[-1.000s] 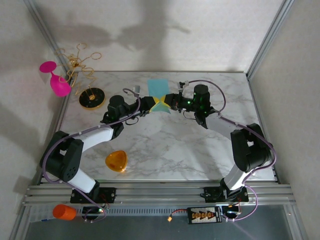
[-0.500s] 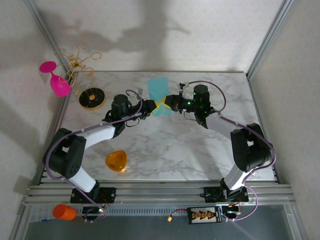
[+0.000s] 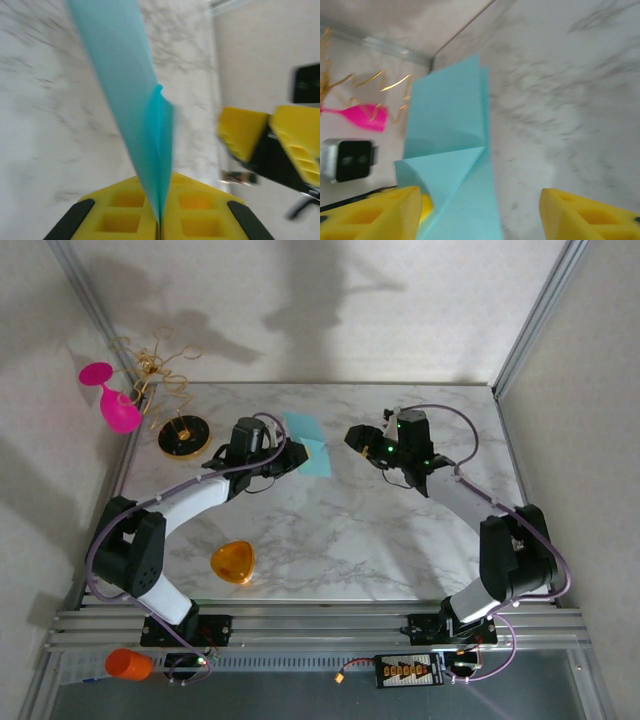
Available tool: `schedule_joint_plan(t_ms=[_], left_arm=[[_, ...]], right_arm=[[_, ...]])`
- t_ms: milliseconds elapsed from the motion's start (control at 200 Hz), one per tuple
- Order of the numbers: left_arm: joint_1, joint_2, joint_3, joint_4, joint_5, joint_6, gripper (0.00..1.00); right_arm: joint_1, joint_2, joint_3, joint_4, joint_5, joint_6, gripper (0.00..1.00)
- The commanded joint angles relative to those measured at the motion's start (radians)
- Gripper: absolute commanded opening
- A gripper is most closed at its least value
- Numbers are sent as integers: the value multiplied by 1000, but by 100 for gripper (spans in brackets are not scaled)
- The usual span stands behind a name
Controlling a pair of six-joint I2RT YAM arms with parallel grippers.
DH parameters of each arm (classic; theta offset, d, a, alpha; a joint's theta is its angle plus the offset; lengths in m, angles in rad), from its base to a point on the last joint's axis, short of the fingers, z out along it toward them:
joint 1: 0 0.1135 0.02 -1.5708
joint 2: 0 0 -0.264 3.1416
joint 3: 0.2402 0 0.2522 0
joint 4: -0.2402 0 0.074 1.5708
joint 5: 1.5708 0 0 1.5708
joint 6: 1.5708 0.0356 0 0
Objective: Fold a paper plane with a square sheet of paper (pick it up from the middle)
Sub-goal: Turn over the paper at the center of the table.
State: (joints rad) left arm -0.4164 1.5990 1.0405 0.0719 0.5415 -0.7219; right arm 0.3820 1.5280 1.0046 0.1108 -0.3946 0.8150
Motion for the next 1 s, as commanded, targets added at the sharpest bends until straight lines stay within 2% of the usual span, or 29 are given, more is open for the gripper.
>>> schedule_joint_plan(t_ms=[0, 155, 260, 386, 526, 646, 746, 811, 881, 996], left_arm=[[-10, 6, 118, -417, -317, 240, 9], [-84, 68, 259, -685, -744, 336, 8], [-137, 135, 338, -800, -965, 339, 8], [-189, 229, 415, -898, -1120, 315, 8], [-241, 347, 480, -971, -1187, 274, 7], [-283, 431, 522, -991, -1173, 234, 10], [-307, 474, 547, -954, -1083, 220, 18], [-309, 473, 537, -883, -952, 224, 26], [-297, 445, 501, -774, -771, 236, 39], [-258, 389, 444, -642, -559, 229, 45]], right_arm=[[-3, -70, -5, -145, 283, -86, 70], [-2, -135, -70, -142, 414, -100, 84], [-5, -166, -110, -120, 456, -106, 93], [-6, -179, -136, -111, 495, -111, 98], [-12, -181, -141, -120, 534, -107, 99], [-25, -180, -136, -126, 526, -93, 99], [-38, -172, -133, -124, 511, -82, 98], [-45, -166, -130, -128, 506, -72, 97], [-49, -163, -135, -127, 500, -60, 97], [-51, -153, -147, -117, 476, -46, 96]])
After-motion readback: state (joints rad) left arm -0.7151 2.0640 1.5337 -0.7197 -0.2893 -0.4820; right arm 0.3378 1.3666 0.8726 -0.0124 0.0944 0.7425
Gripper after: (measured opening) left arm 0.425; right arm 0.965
